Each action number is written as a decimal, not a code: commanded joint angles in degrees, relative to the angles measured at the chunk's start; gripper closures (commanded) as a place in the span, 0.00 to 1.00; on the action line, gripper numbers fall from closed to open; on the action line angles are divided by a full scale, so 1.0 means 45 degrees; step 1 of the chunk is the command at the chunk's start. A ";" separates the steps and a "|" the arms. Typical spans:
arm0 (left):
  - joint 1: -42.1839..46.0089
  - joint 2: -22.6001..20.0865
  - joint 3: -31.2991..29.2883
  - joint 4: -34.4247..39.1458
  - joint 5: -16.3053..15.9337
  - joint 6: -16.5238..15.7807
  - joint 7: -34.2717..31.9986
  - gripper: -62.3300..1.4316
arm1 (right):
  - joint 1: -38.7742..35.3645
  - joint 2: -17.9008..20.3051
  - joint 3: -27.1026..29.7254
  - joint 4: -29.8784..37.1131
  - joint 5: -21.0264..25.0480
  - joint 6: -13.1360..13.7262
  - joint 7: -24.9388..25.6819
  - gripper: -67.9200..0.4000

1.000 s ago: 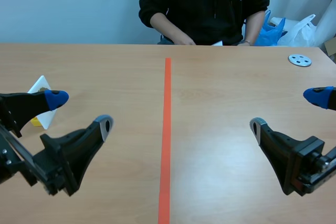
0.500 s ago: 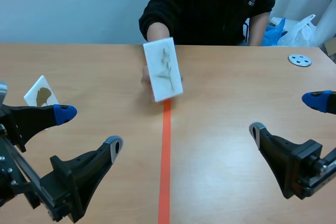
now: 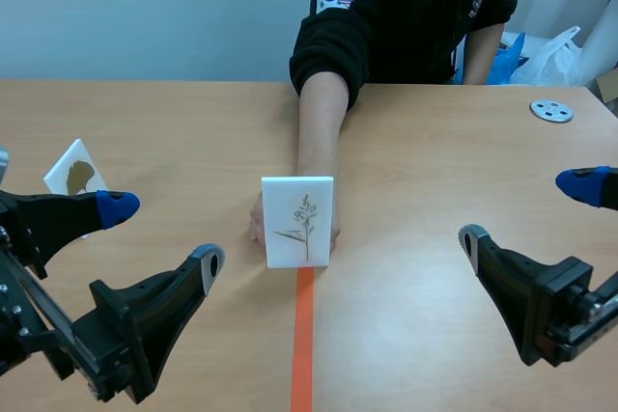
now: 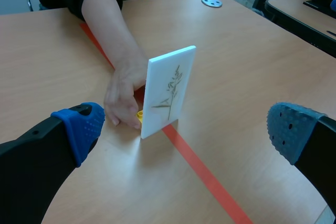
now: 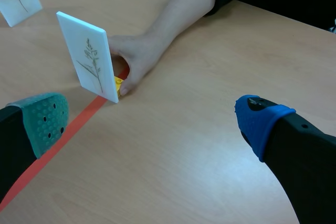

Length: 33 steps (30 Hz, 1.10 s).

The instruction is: Sort the leaf by its shape. The table is split by an orange tape line. A compound leaf with several leaflets goes to the left side, a simple leaf with one blade goes to the right side. Return to the home posture when a red brick is placed on the table.

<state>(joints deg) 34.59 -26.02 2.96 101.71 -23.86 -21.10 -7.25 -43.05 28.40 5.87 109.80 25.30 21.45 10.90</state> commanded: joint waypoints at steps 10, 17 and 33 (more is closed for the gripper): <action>-0.0034 0.0058 -0.0092 0.0058 -0.0087 -0.0019 -0.0136 0.00 | 0.0044 0.0107 0.0121 0.0185 0.0170 0.0000 -0.0107 0.00; -0.0034 0.0058 -0.0092 0.0058 -0.0087 -0.0024 -0.0136 0.00 | 0.0087 0.0112 0.0117 0.0180 -0.0325 0.0044 -0.0364 0.00; -0.0039 0.0058 -0.0092 0.0058 -0.0087 -0.0024 -0.0141 0.00 | 0.5051 0.0097 -0.3429 -0.3837 -0.1773 0.0238 -0.1122 0.00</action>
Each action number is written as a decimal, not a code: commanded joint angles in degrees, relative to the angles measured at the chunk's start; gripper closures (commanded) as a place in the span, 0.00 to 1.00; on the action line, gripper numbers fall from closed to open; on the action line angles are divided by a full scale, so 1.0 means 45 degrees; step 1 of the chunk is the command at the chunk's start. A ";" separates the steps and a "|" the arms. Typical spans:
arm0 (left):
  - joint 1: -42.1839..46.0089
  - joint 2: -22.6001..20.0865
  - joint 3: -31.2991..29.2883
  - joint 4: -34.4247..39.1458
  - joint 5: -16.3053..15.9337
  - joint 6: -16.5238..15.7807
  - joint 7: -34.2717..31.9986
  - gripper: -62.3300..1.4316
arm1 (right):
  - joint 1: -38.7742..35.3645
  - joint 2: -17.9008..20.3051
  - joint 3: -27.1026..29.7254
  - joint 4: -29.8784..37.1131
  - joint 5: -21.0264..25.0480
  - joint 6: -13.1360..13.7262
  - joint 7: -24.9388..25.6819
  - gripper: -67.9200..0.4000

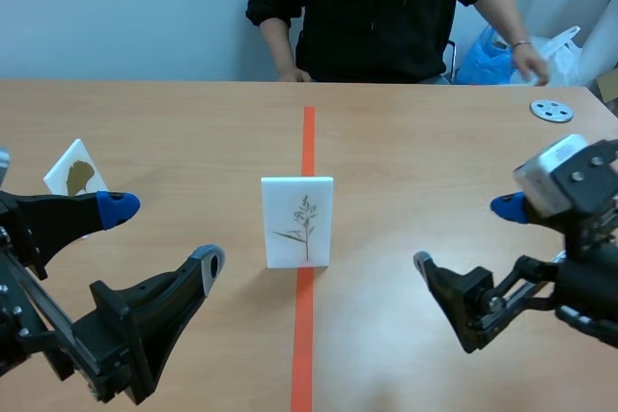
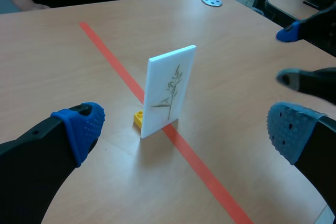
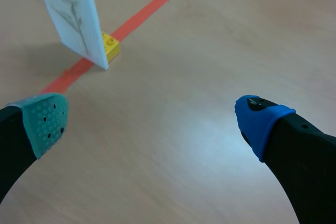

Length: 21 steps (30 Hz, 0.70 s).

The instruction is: Sort the leaf by its shape. The table is split by an orange tape line. A compound leaf with several leaflets goes to the left side, a simple leaf with one blade goes to the right side. Return to the home posture when a red brick is placed on the table.

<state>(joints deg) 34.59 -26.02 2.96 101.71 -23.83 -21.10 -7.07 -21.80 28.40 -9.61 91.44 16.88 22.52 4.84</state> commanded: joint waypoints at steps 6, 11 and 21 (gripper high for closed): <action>-0.0039 0.0058 -0.0092 0.0058 -0.0092 -0.0024 -0.0180 0.00 | 0.2599 -0.0865 -0.1632 -0.1957 -0.0801 -0.0005 0.0573 0.00; -0.0039 0.0058 -0.0092 0.0058 -0.0087 -0.0024 -0.0180 0.00 | 0.4376 -0.2064 -0.2759 -0.4163 -0.1331 -0.0015 0.0884 0.00; -0.0039 0.0058 -0.0092 0.0058 -0.0087 -0.0024 -0.0180 0.00 | 0.6465 -0.3915 -0.4546 -0.6907 -0.2467 -0.0563 0.1350 0.00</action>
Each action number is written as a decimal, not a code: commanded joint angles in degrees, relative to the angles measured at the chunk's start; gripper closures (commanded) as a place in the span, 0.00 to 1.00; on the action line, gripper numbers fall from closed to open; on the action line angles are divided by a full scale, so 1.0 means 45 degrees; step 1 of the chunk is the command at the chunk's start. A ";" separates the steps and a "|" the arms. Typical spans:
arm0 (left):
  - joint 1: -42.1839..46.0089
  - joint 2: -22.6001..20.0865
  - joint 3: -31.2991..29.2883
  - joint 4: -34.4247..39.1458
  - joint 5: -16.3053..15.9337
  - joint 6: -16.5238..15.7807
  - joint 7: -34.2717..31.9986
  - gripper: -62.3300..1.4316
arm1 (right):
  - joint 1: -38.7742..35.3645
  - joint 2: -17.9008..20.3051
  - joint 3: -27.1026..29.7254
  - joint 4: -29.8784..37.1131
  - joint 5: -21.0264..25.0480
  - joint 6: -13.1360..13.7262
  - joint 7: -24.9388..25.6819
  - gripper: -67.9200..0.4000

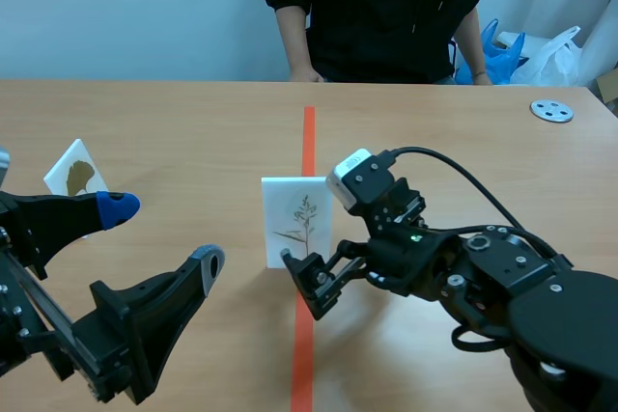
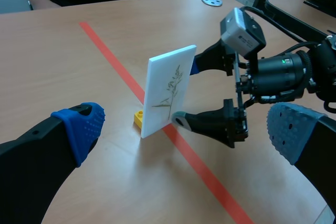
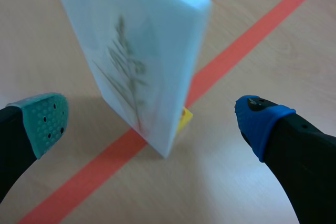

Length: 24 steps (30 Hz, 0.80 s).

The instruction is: Sort the leaf by its shape. The table is split by an orange tape line. A compound leaf with several leaflets goes to the left side, a simple leaf with one blade goes to the right side. Return to the home posture when a red brick is placed on the table.

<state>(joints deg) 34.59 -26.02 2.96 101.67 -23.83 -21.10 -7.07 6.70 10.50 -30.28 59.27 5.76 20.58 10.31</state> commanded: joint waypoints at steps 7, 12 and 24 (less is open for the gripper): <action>-0.0039 0.0058 -0.0092 0.0068 -0.0087 -0.0019 -0.0180 0.00 | 0.0350 -0.0491 -0.0607 -0.0185 -0.0680 -0.0641 0.0335 0.27; -0.0039 0.0058 -0.0092 0.0068 -0.0087 -0.0019 -0.0180 0.00 | 0.0350 -0.0539 -0.0942 -0.0185 -0.0913 -0.0680 0.0374 0.40; -0.0039 0.0058 -0.0092 0.0068 -0.0087 -0.0019 -0.0180 0.00 | 0.0345 -0.0534 -0.0942 -0.0185 -0.0913 -0.0680 0.0369 0.79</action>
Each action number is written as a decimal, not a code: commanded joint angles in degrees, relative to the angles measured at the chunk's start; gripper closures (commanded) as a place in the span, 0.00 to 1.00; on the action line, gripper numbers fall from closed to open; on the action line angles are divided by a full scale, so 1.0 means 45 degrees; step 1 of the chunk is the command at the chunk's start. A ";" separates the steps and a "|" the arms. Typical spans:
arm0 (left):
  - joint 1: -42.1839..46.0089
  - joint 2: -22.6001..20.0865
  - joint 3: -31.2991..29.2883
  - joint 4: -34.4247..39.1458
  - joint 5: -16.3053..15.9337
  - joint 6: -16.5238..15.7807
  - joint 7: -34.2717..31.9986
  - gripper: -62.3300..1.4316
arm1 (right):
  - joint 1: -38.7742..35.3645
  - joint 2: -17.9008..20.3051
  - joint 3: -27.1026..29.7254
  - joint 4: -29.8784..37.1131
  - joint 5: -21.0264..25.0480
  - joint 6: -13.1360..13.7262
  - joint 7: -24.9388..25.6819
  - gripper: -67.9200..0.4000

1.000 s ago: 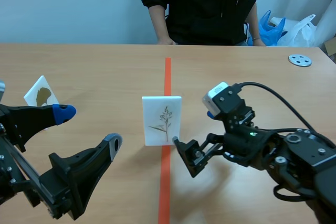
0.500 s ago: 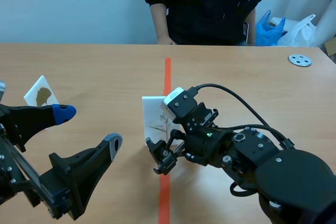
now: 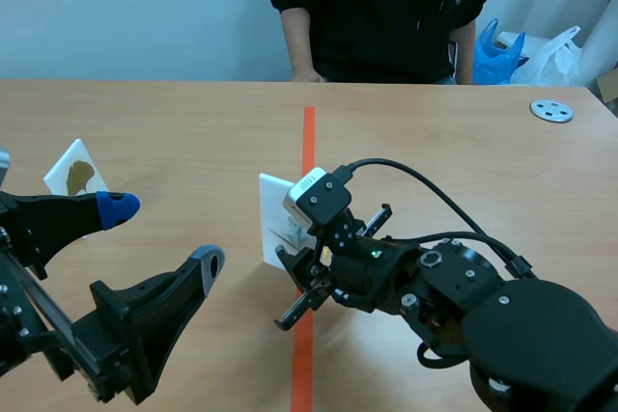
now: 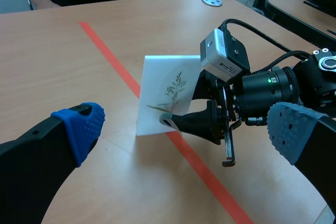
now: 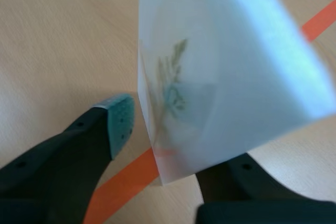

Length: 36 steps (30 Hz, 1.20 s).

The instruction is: Sort the leaf by its shape. The table is split by an orange tape line. A compound leaf with several leaflets goes to the left side, a simple leaf with one blade goes to the right side. Return to the home posture when a red brick is placed on the table.

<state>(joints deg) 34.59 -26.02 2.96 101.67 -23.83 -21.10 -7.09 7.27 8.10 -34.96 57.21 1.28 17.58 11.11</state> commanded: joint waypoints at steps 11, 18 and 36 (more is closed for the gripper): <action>-0.0039 0.0058 -0.0092 0.0068 -0.0087 -0.0019 -0.0180 0.00 | -0.0141 0.0083 0.0340 0.1030 0.0087 -0.0010 0.0529 0.97; -0.0039 0.0058 -0.0092 0.0068 -0.0087 -0.0019 -0.0180 0.00 | -0.1209 0.0733 0.1681 0.3623 0.0160 -0.0005 0.0369 0.96; -0.0039 0.0058 -0.0092 0.0068 -0.0087 -0.0019 -0.0185 0.00 | -0.2769 0.2093 0.8150 0.5498 0.4551 -0.1593 -0.1399 0.96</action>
<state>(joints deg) 34.59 -26.02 2.96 101.67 -23.83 -21.10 -7.07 -7.07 16.43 2.72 83.24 21.39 10.74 3.97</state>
